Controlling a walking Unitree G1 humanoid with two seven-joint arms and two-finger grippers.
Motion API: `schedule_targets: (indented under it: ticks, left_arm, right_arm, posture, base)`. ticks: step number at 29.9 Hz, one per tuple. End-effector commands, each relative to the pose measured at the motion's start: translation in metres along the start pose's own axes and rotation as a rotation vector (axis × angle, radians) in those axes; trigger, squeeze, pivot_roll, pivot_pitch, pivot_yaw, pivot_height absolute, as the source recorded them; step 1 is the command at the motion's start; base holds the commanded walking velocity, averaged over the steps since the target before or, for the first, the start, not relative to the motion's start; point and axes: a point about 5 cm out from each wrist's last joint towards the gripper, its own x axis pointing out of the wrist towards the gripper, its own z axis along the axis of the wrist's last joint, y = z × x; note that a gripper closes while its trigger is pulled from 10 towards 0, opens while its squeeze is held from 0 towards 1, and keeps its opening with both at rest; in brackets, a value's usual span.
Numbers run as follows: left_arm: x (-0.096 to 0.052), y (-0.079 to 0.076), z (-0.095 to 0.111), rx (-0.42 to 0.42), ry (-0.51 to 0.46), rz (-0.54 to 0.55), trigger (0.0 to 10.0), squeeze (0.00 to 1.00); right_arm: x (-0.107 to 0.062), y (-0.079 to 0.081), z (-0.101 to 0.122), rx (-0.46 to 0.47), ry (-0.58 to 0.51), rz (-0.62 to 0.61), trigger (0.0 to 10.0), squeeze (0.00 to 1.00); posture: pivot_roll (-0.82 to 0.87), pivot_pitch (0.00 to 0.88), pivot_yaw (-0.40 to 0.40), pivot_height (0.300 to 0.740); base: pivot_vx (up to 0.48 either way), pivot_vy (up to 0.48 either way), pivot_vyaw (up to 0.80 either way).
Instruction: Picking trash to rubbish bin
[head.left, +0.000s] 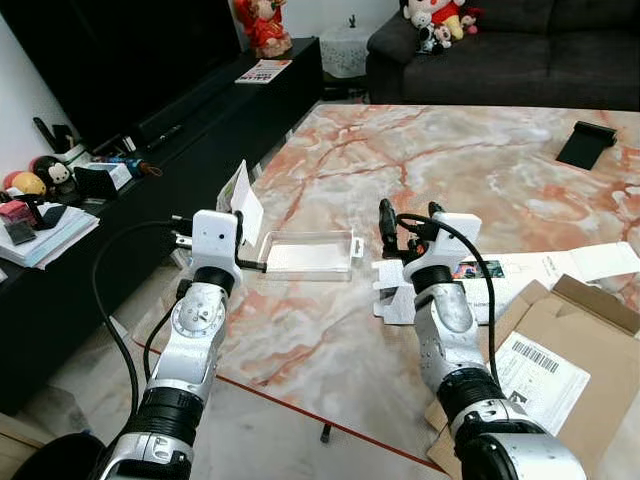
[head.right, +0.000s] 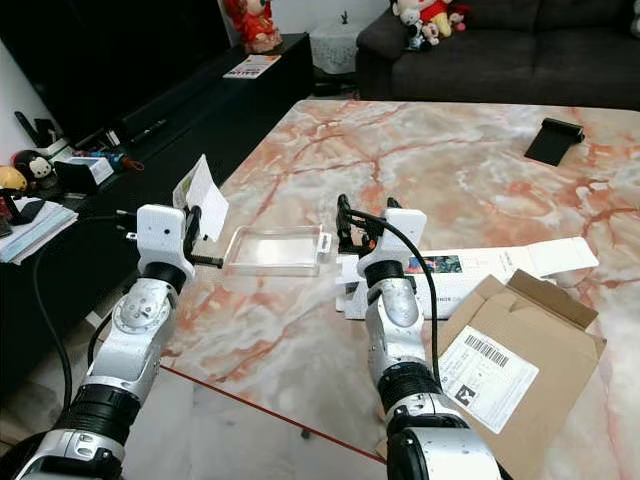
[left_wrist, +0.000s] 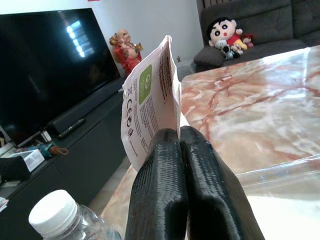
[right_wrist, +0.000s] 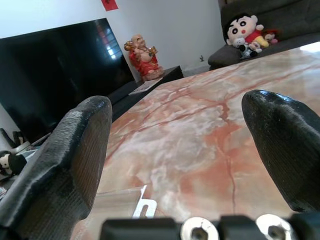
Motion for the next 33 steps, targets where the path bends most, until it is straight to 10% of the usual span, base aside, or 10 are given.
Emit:
schedule_targets:
  ticks: [1, 33]
  left_arm:
    - [0.000, 0.009, -0.001, 0.004, 0.002, 0.020, 10.0, 0.00]
    - [0.013, -0.001, 0.002, -0.059, -0.023, -0.001, 10.0, 0.00]
  right_arm:
    - [0.000, 0.007, 0.000, 0.020, -0.011, 0.004, 10.0, 0.00]
    - [0.006, 0.008, 0.009, -0.029, -0.022, 0.035, 10.0, 0.00]
  posture:
    - [0.01, 0.000, 0.183, 0.740]
    - [-0.03, 0.000, 0.130, 0.740]
  base:
    - [0.000, 0.000, 0.00]
    - [0.000, 0.000, 0.00]
